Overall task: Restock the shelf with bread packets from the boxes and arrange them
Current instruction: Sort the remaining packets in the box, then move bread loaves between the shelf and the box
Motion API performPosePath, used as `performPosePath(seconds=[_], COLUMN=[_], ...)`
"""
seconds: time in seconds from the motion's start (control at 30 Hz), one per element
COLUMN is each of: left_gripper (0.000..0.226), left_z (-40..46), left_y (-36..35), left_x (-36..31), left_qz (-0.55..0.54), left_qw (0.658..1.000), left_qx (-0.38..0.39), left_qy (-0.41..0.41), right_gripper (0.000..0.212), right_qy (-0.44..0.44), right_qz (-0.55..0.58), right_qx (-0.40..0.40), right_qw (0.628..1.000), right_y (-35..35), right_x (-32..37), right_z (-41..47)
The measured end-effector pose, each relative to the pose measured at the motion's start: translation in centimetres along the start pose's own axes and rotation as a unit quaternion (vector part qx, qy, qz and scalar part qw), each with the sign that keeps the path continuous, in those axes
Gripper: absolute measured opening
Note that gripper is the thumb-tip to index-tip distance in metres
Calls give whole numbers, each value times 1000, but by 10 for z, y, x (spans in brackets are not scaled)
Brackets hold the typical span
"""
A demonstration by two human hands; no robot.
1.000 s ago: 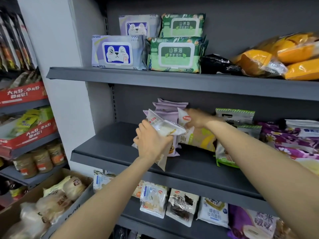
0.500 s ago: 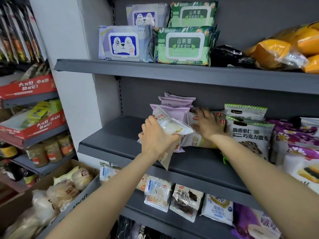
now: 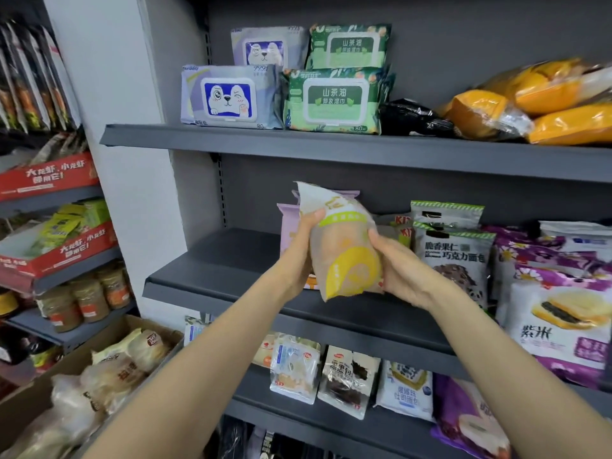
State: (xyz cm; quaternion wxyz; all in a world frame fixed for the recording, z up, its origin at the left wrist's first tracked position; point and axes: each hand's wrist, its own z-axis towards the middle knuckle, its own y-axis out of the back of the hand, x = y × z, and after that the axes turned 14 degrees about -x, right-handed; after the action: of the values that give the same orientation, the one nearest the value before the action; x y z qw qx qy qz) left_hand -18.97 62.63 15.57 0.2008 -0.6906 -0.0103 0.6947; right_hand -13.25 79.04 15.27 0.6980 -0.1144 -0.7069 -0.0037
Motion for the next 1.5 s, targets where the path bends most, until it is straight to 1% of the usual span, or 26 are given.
performPosePath(seconds=[0.03, 0.07, 0.1, 0.13, 0.17, 0.2, 0.27, 0.33, 0.4, 0.43, 0.47, 0.5, 0.57, 0.6, 0.63, 0.67, 0.73, 0.8, 0.9, 0.97, 1.1, 1.2, 1.27, 1.37, 1.43, 1.5], left_gripper=[57, 42, 28, 21, 22, 27, 38, 37, 35, 41, 53, 65, 77, 81, 86, 91, 95, 96, 93, 92, 86, 80, 74, 60, 47, 33], left_z=[2, 2, 3, 5, 5, 5, 5, 6, 7, 9, 15, 20, 27, 29, 31, 33, 37, 40, 44, 45, 46, 45, 42, 36, 29, 21], left_y=[2, 5, 8, 11, 14, 14, 8, 0, -6, -5, -2, 2, 8, 10, 10, 10, 10, 10, 13, 16, 20, 21, 24, 37, 53, 79], left_x=[-1, -3, -5, -6, -6, -6, -6, -6, -7, -5, -1, 2, 8, 11, 14, 18, 26, 36, 47, 50, 49, 45, 39, 28, 19, 9], left_qz=[-5, -18, -34, -48, -54, -44, -2, 25, 52, 86, 145, 216, 372, 437, 486, 522, 569, 590, 610, 619, 626, 620, 614, 608, 581, 548], left_qw=[1000, 1000, 999, 999, 998, 999, 1000, 999, 995, 989, 976, 955, 889, 856, 829, 811, 783, 773, 757, 746, 736, 738, 741, 734, 751, 778], left_qx=[-1, -7, -16, -19, -14, -5, -12, -44, -85, -114, -147, -174, -202, -203, -200, -192, -177, -159, -157, -166, -168, -166, -166, -166, -167, -167], left_qy=[-10, -16, -13, -1, 14, 26, 26, 4, -15, -33, -65, -103, -175, -189, -190, -184, -178, -170, -172, -183, -195, -207, -217, -252, -266, -257], right_gripper=[51, 49, 49, 51, 55, 59, 64, 68, 72, 72, 73, 73, 75, 75, 75, 74, 74, 76, 81, 84, 97, 97, 90, 70, 54, 42], right_qy=[34, 83, 137, 188, 226, 251, 270, 272, 277, 281, 284, 284, 278, 272, 263, 252, 232, 213, 158, 143, 170, 213, 278, 369, 388, 394], right_qz=[-23, -82, -164, -236, -287, -312, -323, -343, -395, -438, -497, -567, -702, -750, -781, -799, -809, -804, -777, -763, -738, -706, -675, -639, -621, -604], right_qx=[-32, -75, -115, -143, -163, -176, -193, -203, -211, -215, -215, -207, -169, -144, -121, -103, -86, -79, -71, -72, -104, -136, -160, -180, -178, -154], right_qw=[999, 990, 970, 942, 917, 899, 886, 876, 850, 826, 791, 745, 633, 586, 553, 536, 534, 550, 605, 626, 645, 661, 664, 650, 657, 675], right_y=[2, 5, 8, 13, 16, 18, 16, 16, 20, 23, 25, 27, 26, 24, 21, 18, 15, 15, 19, 22, 21, 15, 5, -22, -48, -80], right_x=[4, 9, 14, 18, 22, 24, 23, 22, 25, 30, 37, 44, 58, 64, 68, 69, 65, 50, 17, 2, -6, -3, -3, -4, -7, -15], right_z=[0, -1, -2, -1, 1, 2, 3, 6, 7, 7, 6, 5, 5, 6, 8, 12, 22, 34, 46, 49, 46, 45, 42, 34, 27, 22])
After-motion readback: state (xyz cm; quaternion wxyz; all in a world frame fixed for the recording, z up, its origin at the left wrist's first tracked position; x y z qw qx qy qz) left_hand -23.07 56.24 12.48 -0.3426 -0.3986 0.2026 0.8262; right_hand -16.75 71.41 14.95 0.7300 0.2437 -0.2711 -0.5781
